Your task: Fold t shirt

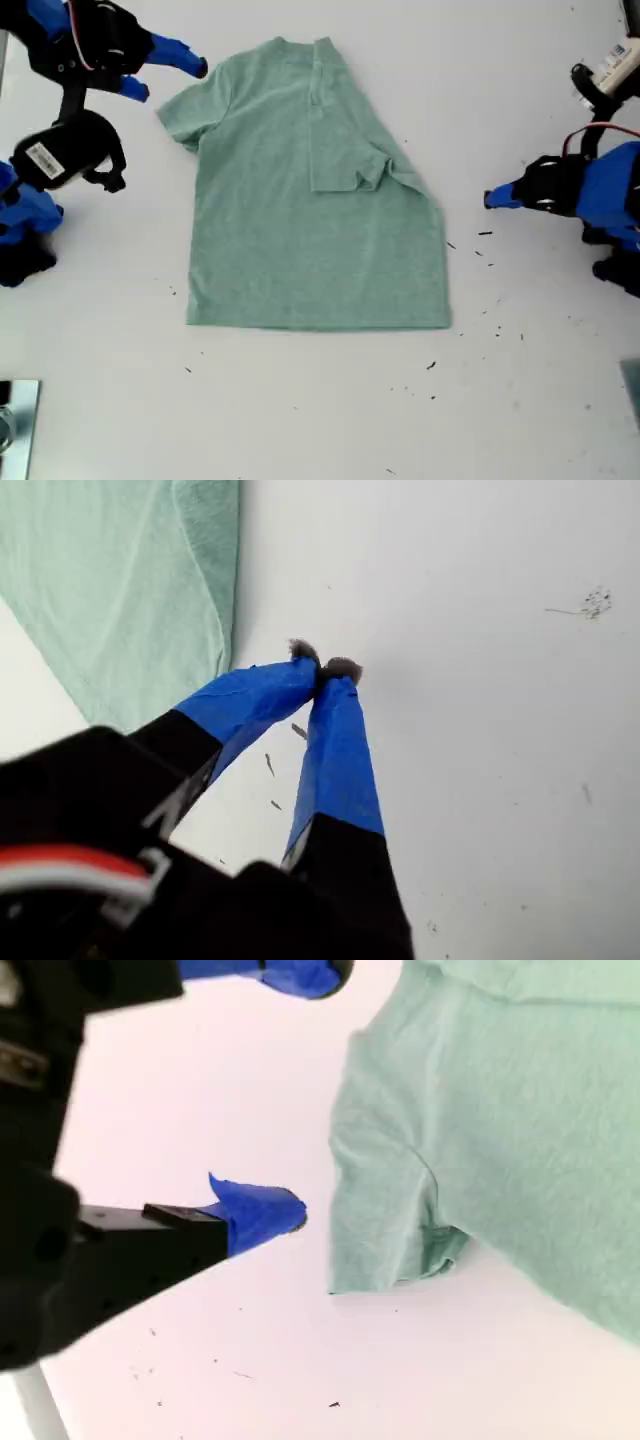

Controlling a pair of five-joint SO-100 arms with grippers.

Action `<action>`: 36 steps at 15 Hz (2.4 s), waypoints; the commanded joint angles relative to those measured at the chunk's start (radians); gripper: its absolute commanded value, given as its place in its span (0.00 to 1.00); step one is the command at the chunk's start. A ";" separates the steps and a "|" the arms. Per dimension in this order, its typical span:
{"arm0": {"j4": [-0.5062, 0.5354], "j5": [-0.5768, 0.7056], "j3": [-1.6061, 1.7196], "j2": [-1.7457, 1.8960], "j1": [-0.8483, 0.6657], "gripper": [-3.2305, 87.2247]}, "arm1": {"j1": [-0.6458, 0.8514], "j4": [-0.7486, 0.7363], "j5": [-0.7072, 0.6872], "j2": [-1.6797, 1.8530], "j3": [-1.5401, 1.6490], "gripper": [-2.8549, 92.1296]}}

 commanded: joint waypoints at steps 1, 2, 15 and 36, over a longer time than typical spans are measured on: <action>-0.086 -0.009 0.126 0.035 -0.052 0.42 | -0.003 -0.011 -0.008 0.002 0.051 0.05; -0.161 -0.005 0.236 0.058 -0.081 0.41 | -0.008 -0.011 -0.009 0.002 0.051 0.05; -0.561 0.051 0.545 -0.181 -0.199 0.41 | -0.046 -0.011 0.003 0.002 0.052 0.05; -0.678 0.140 0.038 -0.241 0.060 0.03 | -0.064 -0.011 0.018 0.002 0.052 0.05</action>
